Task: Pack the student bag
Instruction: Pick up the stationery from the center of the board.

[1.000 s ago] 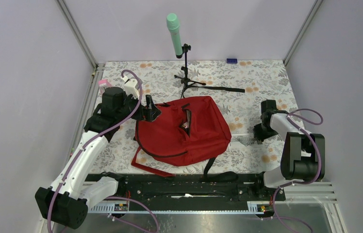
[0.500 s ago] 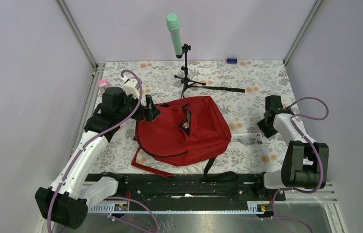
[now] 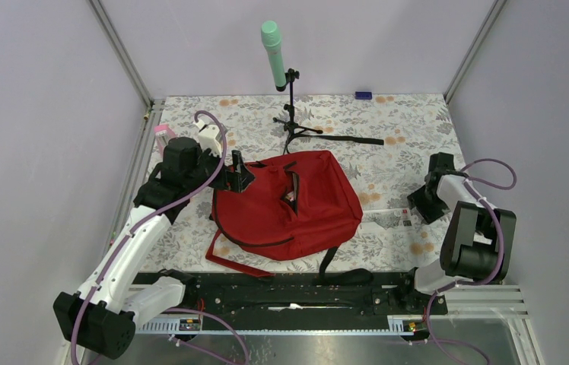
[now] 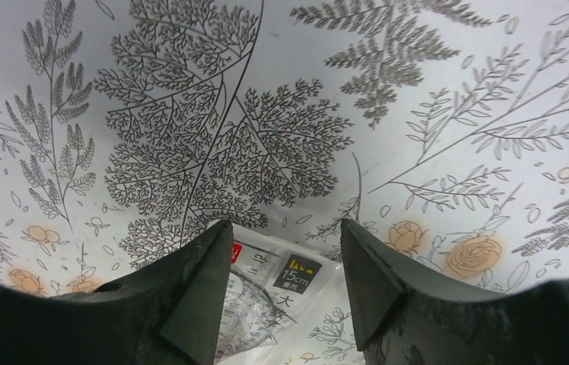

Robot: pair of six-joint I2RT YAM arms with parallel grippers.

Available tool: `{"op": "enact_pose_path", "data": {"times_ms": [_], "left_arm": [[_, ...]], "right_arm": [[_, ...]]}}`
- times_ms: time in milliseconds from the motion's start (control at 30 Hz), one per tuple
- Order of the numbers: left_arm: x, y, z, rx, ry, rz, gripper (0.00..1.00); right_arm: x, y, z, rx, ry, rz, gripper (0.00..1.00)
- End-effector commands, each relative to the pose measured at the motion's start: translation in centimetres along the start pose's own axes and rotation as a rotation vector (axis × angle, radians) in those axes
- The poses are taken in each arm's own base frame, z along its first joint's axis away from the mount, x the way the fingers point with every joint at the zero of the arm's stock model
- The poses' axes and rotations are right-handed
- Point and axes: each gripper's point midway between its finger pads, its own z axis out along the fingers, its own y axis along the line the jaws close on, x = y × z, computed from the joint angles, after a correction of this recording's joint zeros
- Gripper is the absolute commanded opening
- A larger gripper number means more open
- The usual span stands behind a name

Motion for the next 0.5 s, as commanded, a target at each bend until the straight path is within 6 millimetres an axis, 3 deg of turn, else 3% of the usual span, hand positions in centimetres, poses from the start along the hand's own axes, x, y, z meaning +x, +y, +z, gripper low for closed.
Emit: {"op": "enact_pose_path", "data": {"times_ms": [0, 200, 467], "left_arm": [[-1.1, -0.3, -0.5, 0.000, -0.041, 0.033, 0.92], [-1.0, -0.2, -0.4, -0.002, -0.040, 0.032, 0.92], [-1.0, -0.2, -0.4, -0.004, -0.038, 0.031, 0.92]], "right_arm": [[0.8, 1.4, 0.1, -0.074, 0.064, -0.044, 0.61], [2.2, 2.0, 0.3, -0.134, 0.108, -0.041, 0.56], [3.1, 1.1, 0.3, -0.117, 0.128, -0.040, 0.37]]}}
